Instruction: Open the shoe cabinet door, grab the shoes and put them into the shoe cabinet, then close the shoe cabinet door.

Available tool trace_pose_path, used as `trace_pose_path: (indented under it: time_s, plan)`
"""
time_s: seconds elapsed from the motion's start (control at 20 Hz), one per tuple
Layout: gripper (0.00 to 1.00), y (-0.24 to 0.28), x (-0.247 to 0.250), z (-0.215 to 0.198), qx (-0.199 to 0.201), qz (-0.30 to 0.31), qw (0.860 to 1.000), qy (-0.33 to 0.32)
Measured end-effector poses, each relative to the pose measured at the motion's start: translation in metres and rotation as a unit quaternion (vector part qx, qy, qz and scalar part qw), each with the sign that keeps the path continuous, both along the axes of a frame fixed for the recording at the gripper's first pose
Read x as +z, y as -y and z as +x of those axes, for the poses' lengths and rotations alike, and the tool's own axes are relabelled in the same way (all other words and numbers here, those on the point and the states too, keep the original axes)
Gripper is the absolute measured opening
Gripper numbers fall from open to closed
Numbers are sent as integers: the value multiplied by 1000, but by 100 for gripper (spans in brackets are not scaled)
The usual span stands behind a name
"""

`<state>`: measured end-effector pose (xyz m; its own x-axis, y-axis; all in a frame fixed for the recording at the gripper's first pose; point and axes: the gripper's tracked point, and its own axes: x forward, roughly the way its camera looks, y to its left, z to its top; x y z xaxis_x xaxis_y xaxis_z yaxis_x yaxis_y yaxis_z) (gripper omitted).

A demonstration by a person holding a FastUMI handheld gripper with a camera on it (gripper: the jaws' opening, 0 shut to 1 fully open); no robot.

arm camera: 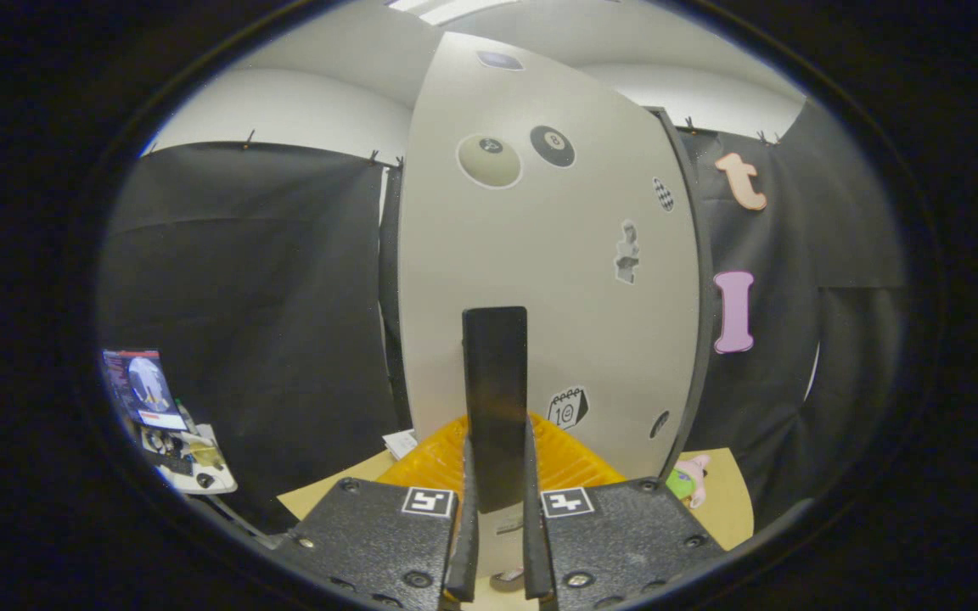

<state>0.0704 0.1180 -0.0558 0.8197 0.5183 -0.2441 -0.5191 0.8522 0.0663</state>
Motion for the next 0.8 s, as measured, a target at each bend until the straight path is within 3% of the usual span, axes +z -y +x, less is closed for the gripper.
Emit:
trace_pose_path:
  time_s: [0.35,0.8]
  plan:
    - [24,33,5,-8,-27,-11,999,12]
    - [22,81,12,-7,-98,-30,994,33]
